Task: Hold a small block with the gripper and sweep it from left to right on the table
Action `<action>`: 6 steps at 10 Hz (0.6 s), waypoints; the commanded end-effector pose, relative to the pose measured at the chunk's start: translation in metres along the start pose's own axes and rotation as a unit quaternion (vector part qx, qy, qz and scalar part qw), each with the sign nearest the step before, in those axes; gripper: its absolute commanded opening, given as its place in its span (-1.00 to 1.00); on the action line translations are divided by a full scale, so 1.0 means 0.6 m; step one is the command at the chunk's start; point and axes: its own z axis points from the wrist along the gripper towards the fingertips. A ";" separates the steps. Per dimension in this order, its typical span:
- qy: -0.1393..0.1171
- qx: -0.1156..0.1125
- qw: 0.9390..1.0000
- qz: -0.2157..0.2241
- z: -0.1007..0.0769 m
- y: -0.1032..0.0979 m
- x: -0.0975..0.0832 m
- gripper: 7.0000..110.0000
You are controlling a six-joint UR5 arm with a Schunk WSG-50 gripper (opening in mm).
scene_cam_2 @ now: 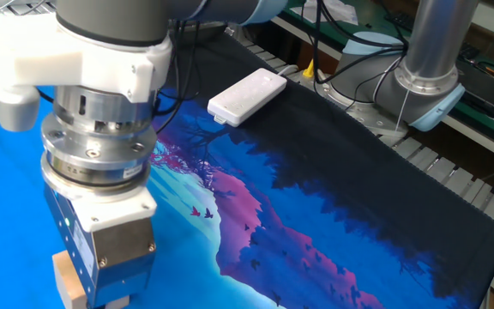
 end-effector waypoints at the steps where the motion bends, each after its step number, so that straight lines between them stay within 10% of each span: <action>1: 0.000 -0.005 1.000 0.010 -0.001 0.010 0.003 -0.71; 6: 0.001 -0.006 1.000 0.012 -0.006 0.012 0.005 -0.71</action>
